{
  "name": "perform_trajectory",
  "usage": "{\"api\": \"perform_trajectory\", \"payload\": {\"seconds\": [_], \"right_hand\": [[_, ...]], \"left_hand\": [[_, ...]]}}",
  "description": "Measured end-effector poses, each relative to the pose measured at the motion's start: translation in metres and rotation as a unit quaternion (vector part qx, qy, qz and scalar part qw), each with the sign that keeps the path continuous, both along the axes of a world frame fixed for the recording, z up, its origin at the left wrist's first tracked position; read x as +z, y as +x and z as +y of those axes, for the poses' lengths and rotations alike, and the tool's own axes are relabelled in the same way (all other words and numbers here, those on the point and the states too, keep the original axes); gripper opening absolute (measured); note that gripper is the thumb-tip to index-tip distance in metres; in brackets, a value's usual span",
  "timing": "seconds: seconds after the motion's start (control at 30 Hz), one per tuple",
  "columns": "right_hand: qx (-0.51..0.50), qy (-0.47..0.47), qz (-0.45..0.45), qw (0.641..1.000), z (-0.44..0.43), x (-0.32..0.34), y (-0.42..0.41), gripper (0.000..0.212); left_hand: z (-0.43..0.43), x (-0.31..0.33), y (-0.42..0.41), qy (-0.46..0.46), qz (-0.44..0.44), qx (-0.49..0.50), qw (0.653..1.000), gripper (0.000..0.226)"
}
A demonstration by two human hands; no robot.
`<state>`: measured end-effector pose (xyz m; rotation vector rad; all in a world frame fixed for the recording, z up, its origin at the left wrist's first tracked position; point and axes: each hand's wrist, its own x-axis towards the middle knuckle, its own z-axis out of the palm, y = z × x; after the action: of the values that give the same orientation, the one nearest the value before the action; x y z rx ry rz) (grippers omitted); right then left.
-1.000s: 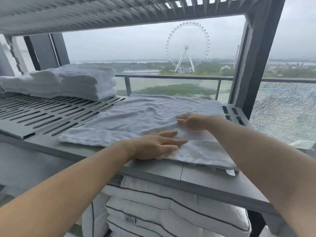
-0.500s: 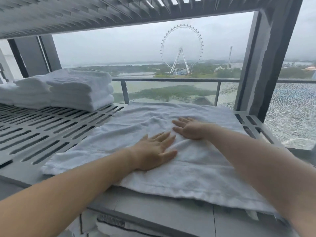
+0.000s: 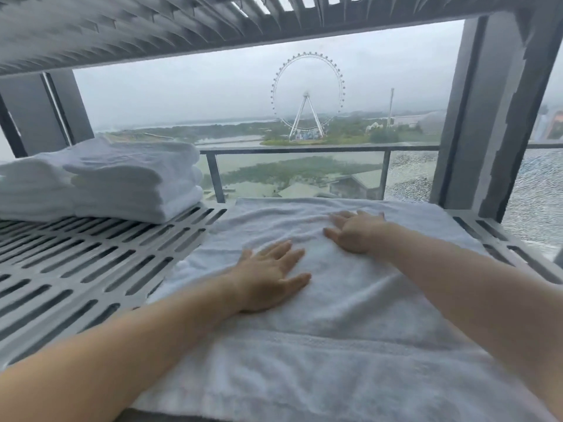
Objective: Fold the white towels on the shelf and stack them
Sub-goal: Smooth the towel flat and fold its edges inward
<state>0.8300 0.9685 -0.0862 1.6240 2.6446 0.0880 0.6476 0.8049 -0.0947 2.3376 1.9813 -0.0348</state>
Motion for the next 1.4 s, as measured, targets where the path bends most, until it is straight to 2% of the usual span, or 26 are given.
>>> {"api": "perform_trajectory", "payload": {"seconds": [0.03,0.07,0.13,0.2,0.33,0.37,0.5,0.63,0.73,0.83,0.93,1.03,1.2,1.27,1.33,1.4], "right_hand": [[0.017,0.014,-0.002,1.000,0.000,0.004,-0.005,0.063],[0.077,0.010,0.013,0.997,-0.002,0.005,-0.014,0.062],[0.229,-0.049,0.047,0.971,-0.014,-0.002,-0.039,0.061],[0.277,-0.100,0.051,0.954,-0.015,-0.012,-0.050,0.055],[0.122,-0.070,0.027,0.990,0.019,-0.001,-0.045,0.051],[0.113,-0.066,0.029,0.991,0.023,0.001,-0.047,0.051],[0.177,-0.076,0.086,0.977,0.017,-0.011,-0.061,0.050],[0.178,-0.044,0.187,0.965,0.014,-0.016,-0.057,0.048],[0.174,0.002,0.262,0.949,0.008,-0.014,-0.054,0.045],[0.185,0.049,0.282,0.940,0.002,-0.013,-0.053,0.039],[0.159,0.069,0.234,0.957,0.005,-0.016,-0.057,0.040],[0.090,0.001,0.159,0.983,0.012,-0.022,-0.059,0.051],[0.132,-0.068,0.093,0.985,0.048,-0.017,-0.034,0.053],[0.076,-0.064,0.066,0.993,0.070,-0.009,-0.016,0.055],[0.022,-0.054,0.055,0.997,0.085,-0.004,-0.005,0.058],[0.048,-0.047,0.082,0.994,0.088,-0.005,-0.011,0.057]], "left_hand": [[0.000,-0.002,0.000,0.007,-0.002,-0.008,1.000,0.064],[0.001,-0.003,0.001,0.022,-0.001,-0.019,1.000,0.063],[0.002,-0.005,0.002,0.069,-0.002,-0.045,0.997,0.060],[0.002,-0.005,0.002,0.085,-0.013,-0.058,0.995,0.059],[0.003,-0.009,0.001,0.024,-0.014,-0.052,0.998,0.064],[0.006,-0.009,0.000,0.015,-0.016,-0.055,0.998,0.065],[0.027,-0.003,-0.022,-0.002,-0.008,-0.078,0.997,0.070],[0.063,0.003,-0.061,-0.010,-0.015,-0.103,0.995,0.059],[0.091,0.007,-0.088,-0.014,-0.023,-0.073,0.997,0.057],[0.115,0.009,-0.101,-0.020,-0.010,-0.039,0.999,0.058],[0.138,0.013,-0.092,0.011,0.005,-0.038,0.999,0.056],[0.151,0.011,-0.066,0.018,-0.038,-0.043,0.998,0.055],[0.155,-0.005,-0.058,0.028,-0.031,-0.021,0.999,0.062],[0.153,-0.005,-0.060,0.030,-0.034,-0.022,0.999,0.063],[0.151,-0.005,-0.059,0.027,-0.036,-0.025,0.999,0.062],[0.151,-0.005,-0.059,0.030,-0.031,-0.026,0.999,0.063]]}}
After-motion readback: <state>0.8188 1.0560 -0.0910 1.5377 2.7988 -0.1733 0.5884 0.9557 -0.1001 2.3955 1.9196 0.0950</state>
